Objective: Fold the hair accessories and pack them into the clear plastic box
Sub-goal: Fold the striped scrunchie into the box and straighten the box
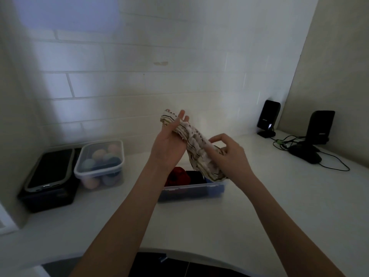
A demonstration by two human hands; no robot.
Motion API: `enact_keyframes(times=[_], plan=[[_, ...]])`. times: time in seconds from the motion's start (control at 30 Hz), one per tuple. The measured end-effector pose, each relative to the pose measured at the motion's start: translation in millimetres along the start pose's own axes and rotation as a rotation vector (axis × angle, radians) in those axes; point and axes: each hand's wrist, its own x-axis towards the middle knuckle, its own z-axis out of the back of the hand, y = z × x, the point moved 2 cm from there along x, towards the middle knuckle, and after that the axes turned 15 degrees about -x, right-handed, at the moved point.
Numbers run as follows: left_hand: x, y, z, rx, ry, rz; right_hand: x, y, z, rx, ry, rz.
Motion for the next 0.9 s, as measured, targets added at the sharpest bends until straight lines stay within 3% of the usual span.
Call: enact_keyframes(times=[0.1,0.2,0.33,0.4,0.57,0.77,0.9], plan=[[-2,-1,1,0.513,-0.063,-0.083,-4,7,2,0.253,0.068,0.056],[-6,3,4,0.981,0.008,-0.046,-6,13,5,0.496,0.098,0.047],[-10,5,7,1.476,0.174,0.065,-3,10,7,0.638,0.097,0.027],[-10,5,7,1.543,0.155,0.036,-1,7,5,0.598,0.098,0.047],[-14,5,3,1.081,-0.042,0.033,2,-3,3,0.562,0.042,-0.001],[-28,26,-1,0.266,0.066,0.302,5,4,-4,0.507,-0.007,-0.007],[-32,30,-7,-0.126,0.181,0.496,5,10,-13,0.568,0.253,-0.103]])
